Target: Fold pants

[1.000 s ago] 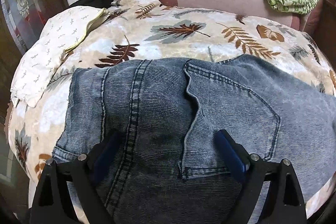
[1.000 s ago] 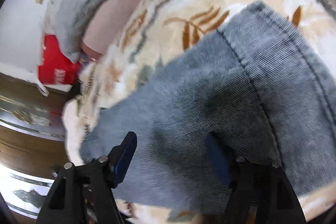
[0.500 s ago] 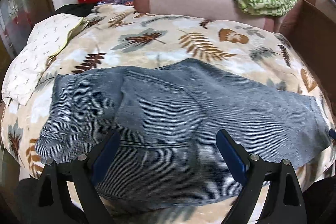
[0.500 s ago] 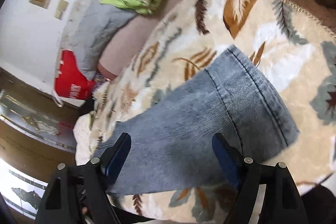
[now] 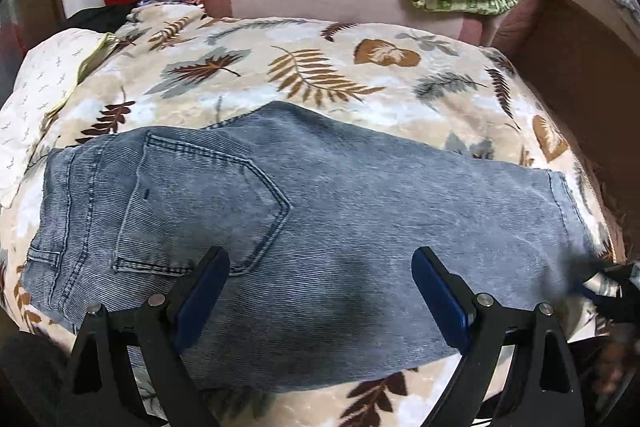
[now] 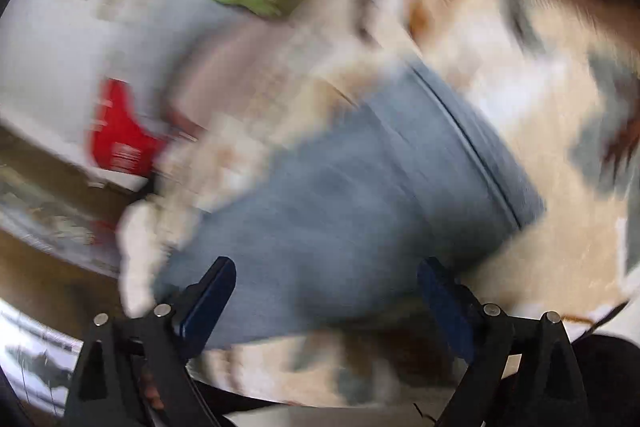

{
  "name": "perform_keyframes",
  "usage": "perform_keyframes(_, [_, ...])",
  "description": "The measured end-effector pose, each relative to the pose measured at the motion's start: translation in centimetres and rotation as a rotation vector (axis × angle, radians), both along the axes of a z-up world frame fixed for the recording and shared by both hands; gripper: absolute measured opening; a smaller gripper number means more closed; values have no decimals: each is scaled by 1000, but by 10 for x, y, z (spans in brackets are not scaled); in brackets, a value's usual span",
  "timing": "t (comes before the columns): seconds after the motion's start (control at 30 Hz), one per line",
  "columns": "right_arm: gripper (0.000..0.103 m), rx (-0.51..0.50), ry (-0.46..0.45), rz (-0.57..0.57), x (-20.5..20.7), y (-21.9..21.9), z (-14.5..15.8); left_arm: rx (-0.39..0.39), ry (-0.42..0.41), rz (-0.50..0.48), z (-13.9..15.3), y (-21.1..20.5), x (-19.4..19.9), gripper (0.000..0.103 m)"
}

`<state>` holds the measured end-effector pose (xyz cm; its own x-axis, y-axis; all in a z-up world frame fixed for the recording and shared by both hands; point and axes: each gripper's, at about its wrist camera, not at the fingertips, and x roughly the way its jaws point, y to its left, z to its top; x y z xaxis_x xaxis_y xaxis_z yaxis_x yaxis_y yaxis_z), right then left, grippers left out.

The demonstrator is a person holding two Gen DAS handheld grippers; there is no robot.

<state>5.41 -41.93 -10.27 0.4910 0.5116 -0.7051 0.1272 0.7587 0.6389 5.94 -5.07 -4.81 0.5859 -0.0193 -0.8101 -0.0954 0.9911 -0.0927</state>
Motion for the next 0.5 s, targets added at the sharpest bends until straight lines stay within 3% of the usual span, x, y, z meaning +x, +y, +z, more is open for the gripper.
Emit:
perform_keyframes(0.03, [94, 26, 6, -1, 3, 0, -11, -2, -1, -8, 1, -1, -2, 92])
perform_keyframes(0.2, [94, -7, -124, -9, -20, 8, 41, -35, -7, -1, 4, 6, -2, 92])
perform_keyframes(0.27, [94, 5, -127, -13, -33, 8, 47, -50, -7, 1, 4, 6, -1, 92])
perform_keyframes(0.4, [94, 148, -68, -81, -70, -12, 28, -86, -3, -52, 6, -11, 8, 92])
perform_keyframes(0.5, [94, 233, -5, -199, -83, -37, -3, -87, 6, -98, 2, -32, 17, 92])
